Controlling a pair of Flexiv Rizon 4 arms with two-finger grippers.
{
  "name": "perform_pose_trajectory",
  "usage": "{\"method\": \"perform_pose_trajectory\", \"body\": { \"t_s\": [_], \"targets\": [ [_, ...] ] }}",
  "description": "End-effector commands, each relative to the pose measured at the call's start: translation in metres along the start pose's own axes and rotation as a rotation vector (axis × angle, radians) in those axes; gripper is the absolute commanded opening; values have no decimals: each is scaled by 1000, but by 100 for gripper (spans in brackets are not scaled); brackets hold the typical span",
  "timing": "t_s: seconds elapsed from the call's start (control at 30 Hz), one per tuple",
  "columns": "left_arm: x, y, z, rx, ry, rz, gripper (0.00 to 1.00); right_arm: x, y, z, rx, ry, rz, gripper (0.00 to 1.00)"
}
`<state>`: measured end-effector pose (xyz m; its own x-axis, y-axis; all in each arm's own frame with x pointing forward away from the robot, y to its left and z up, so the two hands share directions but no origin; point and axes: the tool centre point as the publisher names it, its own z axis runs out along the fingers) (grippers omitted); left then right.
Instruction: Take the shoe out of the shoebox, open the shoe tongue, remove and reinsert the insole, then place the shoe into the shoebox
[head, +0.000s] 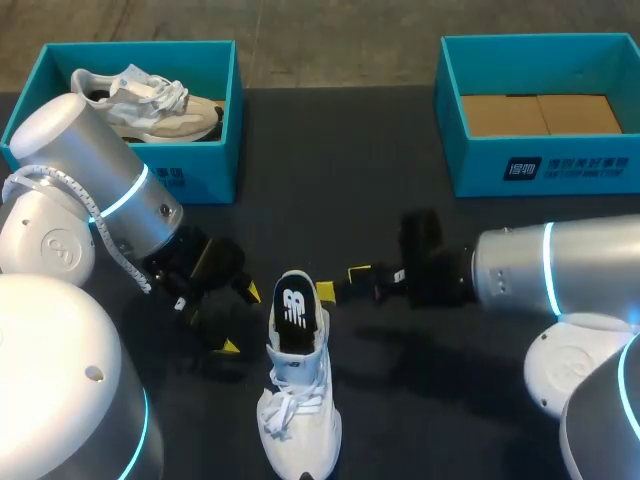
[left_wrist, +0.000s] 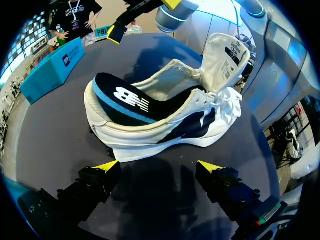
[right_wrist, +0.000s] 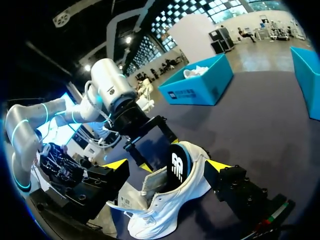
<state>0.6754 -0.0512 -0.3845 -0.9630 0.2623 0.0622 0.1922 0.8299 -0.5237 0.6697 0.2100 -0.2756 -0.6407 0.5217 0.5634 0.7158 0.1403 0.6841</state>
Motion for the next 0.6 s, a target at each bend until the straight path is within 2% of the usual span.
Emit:
{"method": "perform_pose_trajectory", "body": {
  "t_s": [0.03, 0.3, 0.37, 0.43, 0.6],
  "targets": [
    [1, -1, 0, -3, -1, 0, 100, 6, 8, 1, 104, -168, 2, 100],
    [1, -1, 0, -3, -1, 0, 100, 6, 8, 1, 104, -168, 2, 100],
    [0, -1, -6, -3, 4, 1, 100, 9, 1, 12, 114, -161, 15, 100],
    [0, 0, -15, -8, 3, 0, 100, 11, -3, 17, 131, -205, 20, 100],
    [-1, 8, -36, -13, 1, 6, 100, 15, -10, 15, 124, -255, 37, 100]
  ]
}}
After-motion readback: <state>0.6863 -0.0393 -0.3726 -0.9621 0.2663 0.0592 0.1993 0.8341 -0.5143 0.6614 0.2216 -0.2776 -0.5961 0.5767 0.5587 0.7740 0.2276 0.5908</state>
